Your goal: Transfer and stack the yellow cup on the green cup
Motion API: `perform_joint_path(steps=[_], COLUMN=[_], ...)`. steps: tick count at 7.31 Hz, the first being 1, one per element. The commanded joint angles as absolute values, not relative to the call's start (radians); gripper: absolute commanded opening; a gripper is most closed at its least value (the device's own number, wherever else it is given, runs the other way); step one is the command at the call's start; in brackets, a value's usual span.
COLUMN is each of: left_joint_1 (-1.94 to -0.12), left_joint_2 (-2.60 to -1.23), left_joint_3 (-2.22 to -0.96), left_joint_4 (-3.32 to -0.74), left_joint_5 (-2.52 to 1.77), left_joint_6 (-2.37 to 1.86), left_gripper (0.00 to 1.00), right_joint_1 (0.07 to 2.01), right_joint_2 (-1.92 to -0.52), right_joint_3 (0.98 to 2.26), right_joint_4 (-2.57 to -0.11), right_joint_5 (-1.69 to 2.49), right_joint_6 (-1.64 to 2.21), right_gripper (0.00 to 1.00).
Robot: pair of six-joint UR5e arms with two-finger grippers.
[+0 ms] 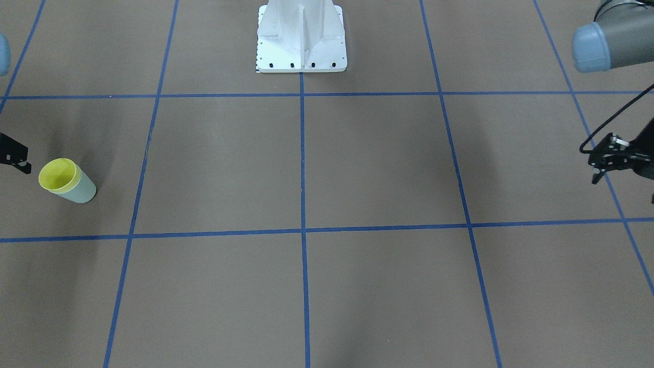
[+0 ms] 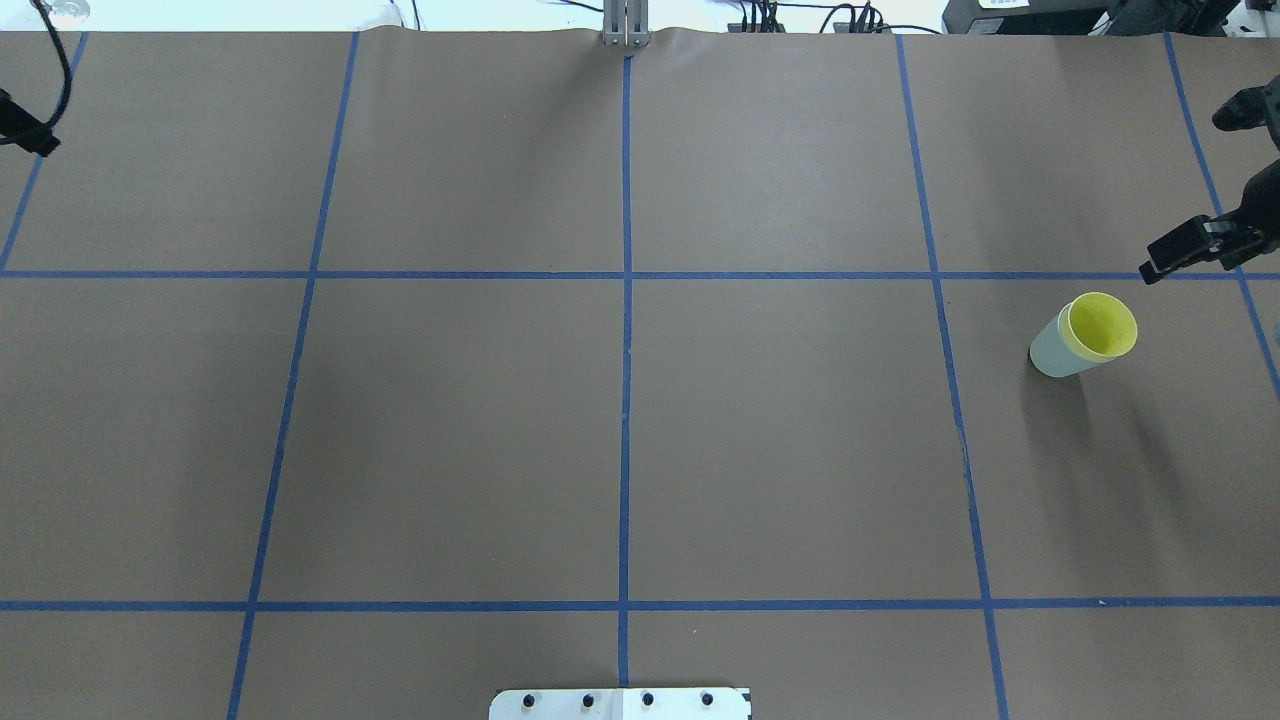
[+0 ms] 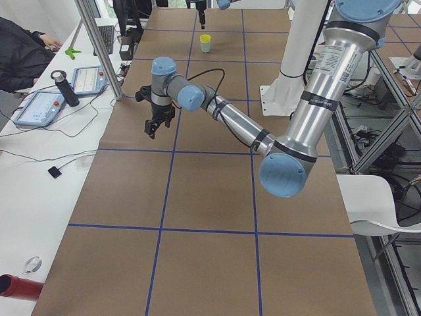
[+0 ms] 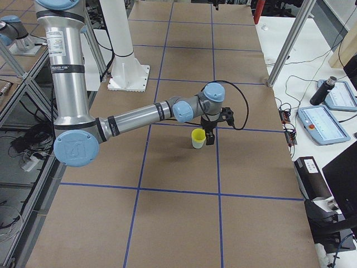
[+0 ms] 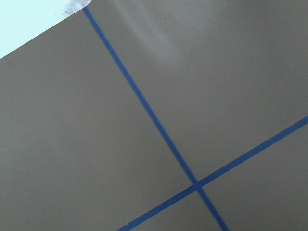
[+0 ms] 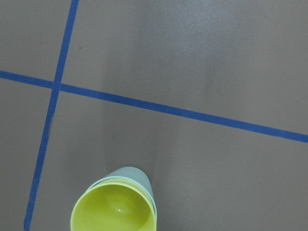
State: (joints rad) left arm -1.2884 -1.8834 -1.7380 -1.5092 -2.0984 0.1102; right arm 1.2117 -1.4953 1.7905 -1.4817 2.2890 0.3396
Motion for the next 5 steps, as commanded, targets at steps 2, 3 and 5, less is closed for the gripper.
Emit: perform_joint_path(steps=[2, 3, 5], left_joint_1=[-1.376, -1.393, -1.463], left_joint_2=[-1.760, -1.717, -1.660], left_joint_3=[-1.689, -1.684, -1.649], left_joint_4=[-1.534, -1.534, -1.532], left_joint_5=[-2.103, -2.103, -2.108], left_joint_6=[0.181, 0.181, 0.183], left_gripper=[1.00, 1.00, 1.00], right_joint_1=[1.299, 1.325, 1.405], right_joint_2=[-1.545, -1.557, -1.588], right_joint_3=[1.786, 1.784, 1.776], right_joint_4=[-1.479, -1.479, -1.485], right_joint_5=[2.292, 2.295, 2.319], right_joint_6=[0.339, 0.339, 0.315], right_gripper=[1.00, 1.00, 1.00])
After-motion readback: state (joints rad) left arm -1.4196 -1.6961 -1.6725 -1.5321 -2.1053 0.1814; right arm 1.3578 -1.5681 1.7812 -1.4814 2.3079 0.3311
